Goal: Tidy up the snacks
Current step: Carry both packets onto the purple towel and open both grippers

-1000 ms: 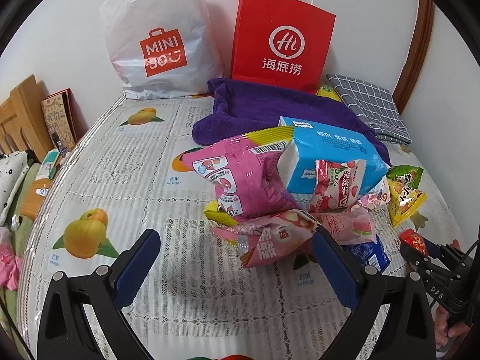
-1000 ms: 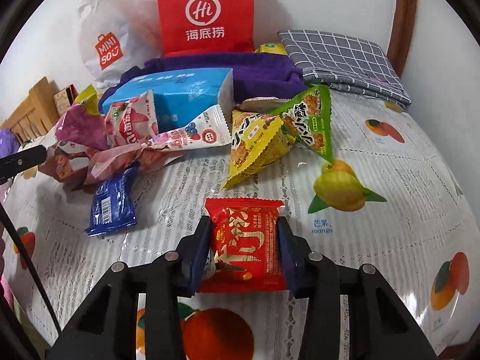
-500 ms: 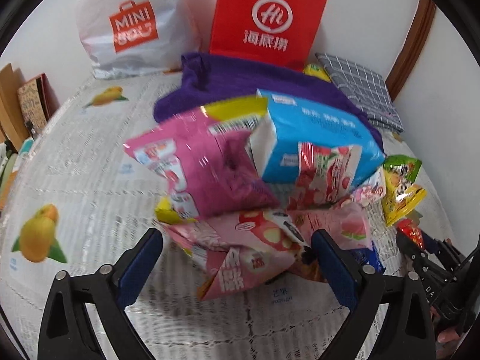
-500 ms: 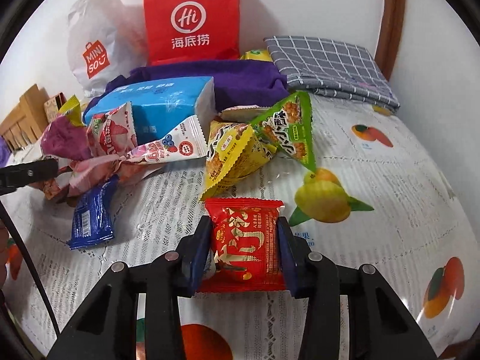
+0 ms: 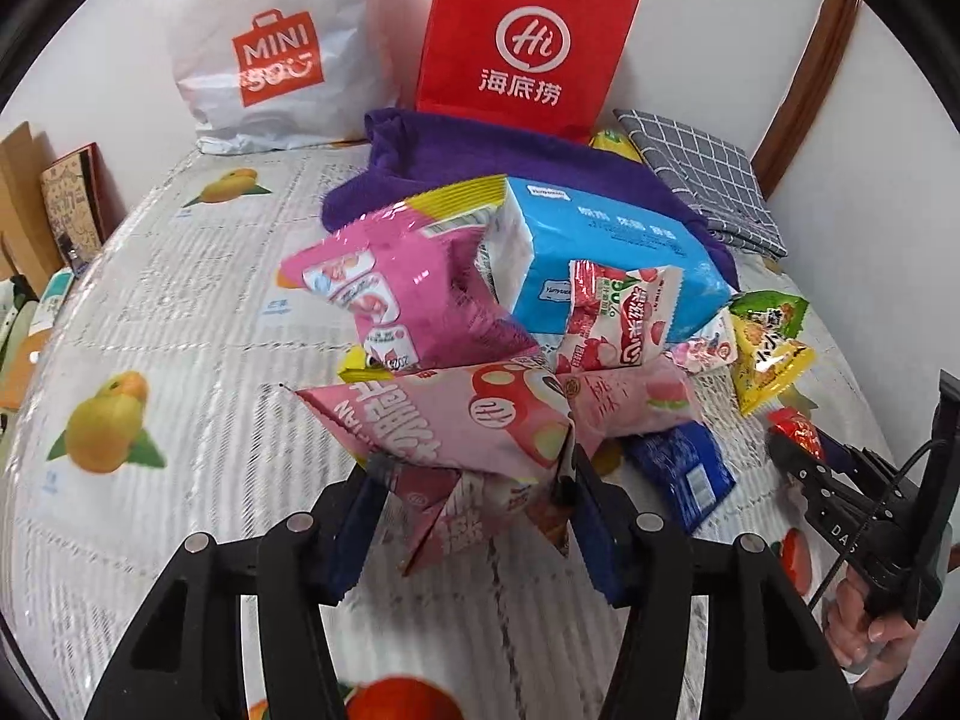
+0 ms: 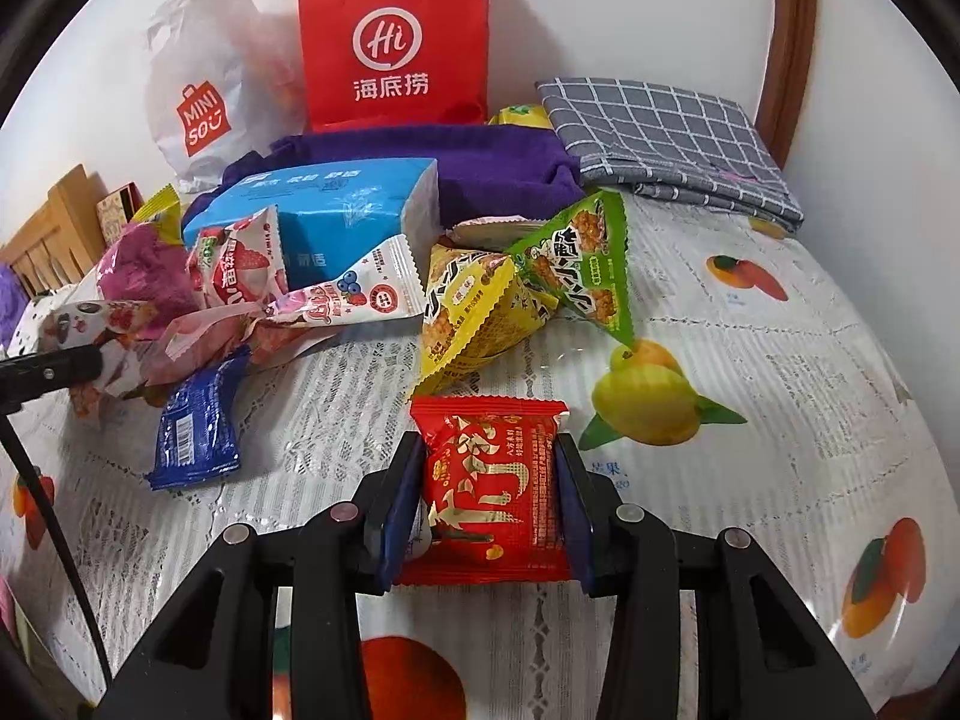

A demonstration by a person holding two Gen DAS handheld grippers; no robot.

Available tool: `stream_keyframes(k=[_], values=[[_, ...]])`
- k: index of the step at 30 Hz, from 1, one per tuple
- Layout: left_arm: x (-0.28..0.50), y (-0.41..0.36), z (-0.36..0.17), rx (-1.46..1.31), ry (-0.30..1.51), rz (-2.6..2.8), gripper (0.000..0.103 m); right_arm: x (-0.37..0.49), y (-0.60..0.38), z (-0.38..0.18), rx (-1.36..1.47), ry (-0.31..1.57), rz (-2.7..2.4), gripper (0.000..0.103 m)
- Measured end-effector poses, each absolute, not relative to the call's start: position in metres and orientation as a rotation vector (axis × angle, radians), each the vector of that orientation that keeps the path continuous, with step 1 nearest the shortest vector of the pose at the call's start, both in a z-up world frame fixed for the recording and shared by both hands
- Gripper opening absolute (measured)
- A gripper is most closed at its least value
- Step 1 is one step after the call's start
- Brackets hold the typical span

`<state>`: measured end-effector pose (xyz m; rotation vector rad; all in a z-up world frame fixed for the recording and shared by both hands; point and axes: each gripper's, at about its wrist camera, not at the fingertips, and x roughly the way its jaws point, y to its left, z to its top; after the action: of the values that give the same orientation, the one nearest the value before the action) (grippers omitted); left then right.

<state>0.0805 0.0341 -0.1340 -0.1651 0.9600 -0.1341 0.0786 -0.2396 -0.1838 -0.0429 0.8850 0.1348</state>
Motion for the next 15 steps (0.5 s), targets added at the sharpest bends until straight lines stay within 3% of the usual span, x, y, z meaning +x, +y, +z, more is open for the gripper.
stream_keyframes(k=[15], values=[[0.067, 0.000, -0.057, -0.136, 0.835, -0.246, 0.056, 0.060, -0.225, -0.080, -0.003, 0.741, 0.195, 0.042]])
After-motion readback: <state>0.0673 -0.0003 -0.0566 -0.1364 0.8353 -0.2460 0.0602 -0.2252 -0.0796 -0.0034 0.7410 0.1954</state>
